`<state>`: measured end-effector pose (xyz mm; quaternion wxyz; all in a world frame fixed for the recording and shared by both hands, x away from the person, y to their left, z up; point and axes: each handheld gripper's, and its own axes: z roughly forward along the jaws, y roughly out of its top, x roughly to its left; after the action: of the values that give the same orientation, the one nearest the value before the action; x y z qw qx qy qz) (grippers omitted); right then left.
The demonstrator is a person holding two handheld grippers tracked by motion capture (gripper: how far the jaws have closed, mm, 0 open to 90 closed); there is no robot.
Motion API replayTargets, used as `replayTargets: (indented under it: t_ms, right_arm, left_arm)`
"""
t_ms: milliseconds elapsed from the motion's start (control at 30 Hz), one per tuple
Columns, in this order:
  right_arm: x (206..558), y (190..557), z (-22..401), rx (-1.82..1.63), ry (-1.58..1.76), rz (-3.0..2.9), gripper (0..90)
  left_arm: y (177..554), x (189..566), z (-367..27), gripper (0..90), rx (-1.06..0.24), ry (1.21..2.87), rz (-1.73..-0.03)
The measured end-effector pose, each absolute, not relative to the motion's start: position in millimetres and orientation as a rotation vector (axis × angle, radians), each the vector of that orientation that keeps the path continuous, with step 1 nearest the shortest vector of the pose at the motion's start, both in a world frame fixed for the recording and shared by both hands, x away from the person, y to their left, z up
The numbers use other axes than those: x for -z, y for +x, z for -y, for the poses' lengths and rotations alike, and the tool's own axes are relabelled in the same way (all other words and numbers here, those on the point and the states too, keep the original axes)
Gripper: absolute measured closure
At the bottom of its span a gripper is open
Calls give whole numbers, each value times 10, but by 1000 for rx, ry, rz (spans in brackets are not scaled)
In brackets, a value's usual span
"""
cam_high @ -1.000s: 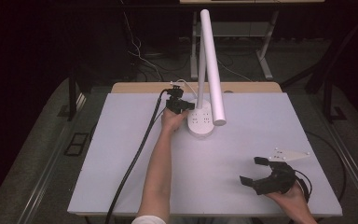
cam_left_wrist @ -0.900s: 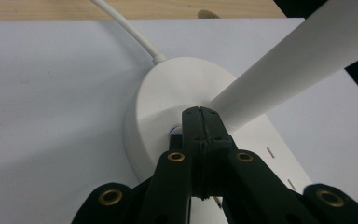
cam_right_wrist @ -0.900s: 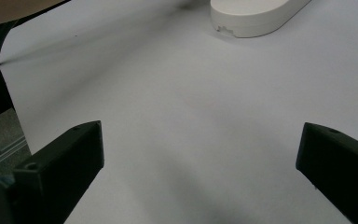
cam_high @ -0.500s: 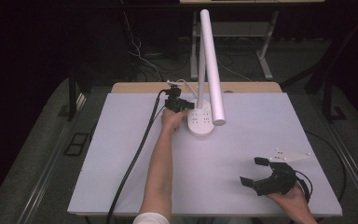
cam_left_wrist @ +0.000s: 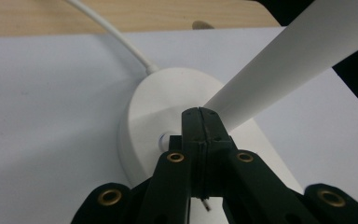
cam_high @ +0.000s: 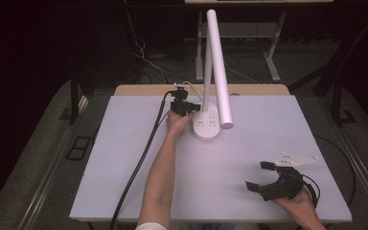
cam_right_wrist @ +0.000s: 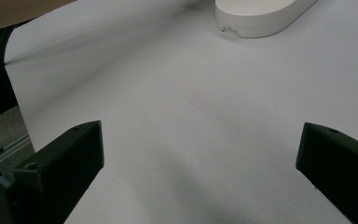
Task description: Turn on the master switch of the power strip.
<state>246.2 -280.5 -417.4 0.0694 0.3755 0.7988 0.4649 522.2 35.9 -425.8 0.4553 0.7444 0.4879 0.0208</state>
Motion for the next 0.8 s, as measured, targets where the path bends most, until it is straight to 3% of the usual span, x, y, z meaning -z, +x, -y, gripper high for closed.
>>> replayTargets:
  t_ms: [800]
  right_arm:
    - [4175,2464,2803,-1402,1130,-2402,3]
  left_arm:
    - [4917,3818,-820,880,-143,1801,-1112]
